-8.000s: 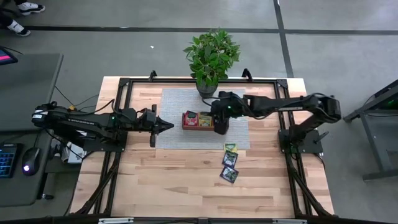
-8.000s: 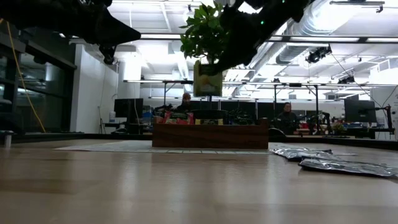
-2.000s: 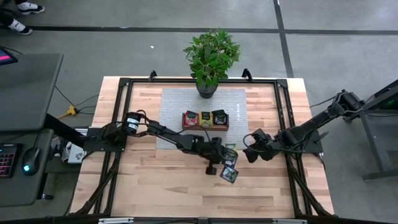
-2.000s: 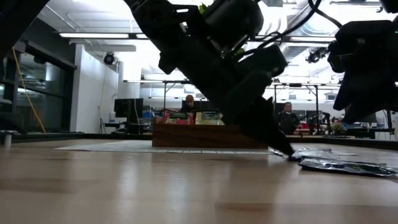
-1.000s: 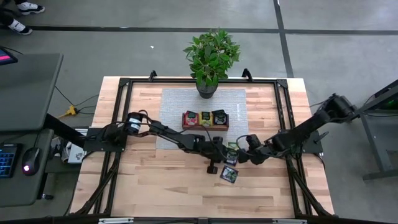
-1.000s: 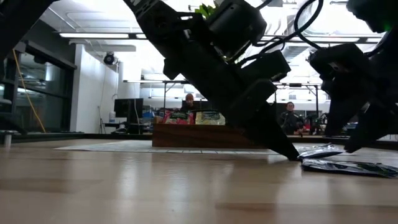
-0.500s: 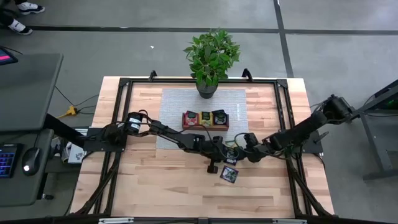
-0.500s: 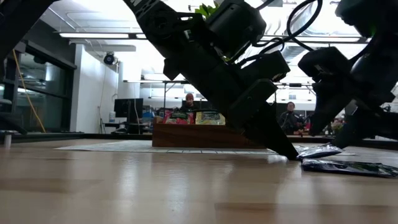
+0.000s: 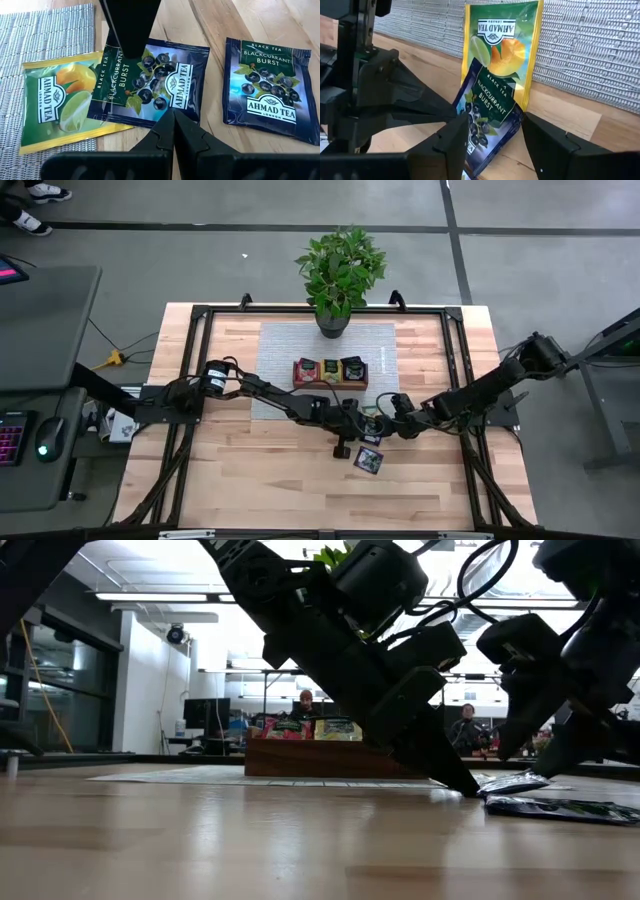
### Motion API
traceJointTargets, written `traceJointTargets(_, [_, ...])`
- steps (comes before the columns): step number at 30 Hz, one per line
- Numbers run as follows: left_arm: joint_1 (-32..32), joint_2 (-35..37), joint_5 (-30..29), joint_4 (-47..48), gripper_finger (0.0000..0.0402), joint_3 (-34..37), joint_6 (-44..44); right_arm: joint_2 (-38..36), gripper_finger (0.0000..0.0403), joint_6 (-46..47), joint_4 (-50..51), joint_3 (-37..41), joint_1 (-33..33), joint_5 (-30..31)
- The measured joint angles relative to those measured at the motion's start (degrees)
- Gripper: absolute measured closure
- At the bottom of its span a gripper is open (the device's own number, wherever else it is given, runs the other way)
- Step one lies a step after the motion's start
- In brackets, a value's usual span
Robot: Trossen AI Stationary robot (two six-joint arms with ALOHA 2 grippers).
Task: Pick & Place Tea
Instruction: Put the violet tea bag into the right section of the wooden organizer
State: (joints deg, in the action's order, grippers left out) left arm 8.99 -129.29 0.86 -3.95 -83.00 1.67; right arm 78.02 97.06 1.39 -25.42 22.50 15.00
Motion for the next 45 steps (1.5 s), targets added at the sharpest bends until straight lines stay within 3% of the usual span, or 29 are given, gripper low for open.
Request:
traceJointTargets(13, [0.0, 0.0, 0.2, 0.0, 0.0401, 0.0, 0.0, 0.0, 0.0391, -2.3, 0.0, 0.0, 0.0, -1.2])
traceJointTargets(19, [0.0, 0.0, 0.9, 0.0, 0.0401, 0.0, 0.0, 0.0, 0.0400, -5.3, 0.0, 0.0, 0.0, -2.9])
traceJointTargets(24, [-0.2, -0.2, 6.7, 2.7, 0.0401, -2.5, 0.4, 0.0, 0.0402, -6.5, -0.2, 0.0, 0.0, -4.3])
traceJointTargets(30, [0.0, -0.6, 10.3, 18.7, 0.0401, -11.4, 4.8, 0.0, 0.0402, -7.4, 2.7, 0.1, 0.0, -5.0])
traceJointTargets(40, [0.0, -0.4, -1.7, 51.8, 0.0401, -33.3, 17.3, 0.0, 0.0403, -9.2, 3.9, 0.0, 0.2, -5.6])
traceJointTargets(45, [0.0, 5.7, -8.1, 58.1, 0.0401, -35.6, 18.2, 0.0, 0.0403, -9.5, 3.9, 0.0, 2.0, -3.0])
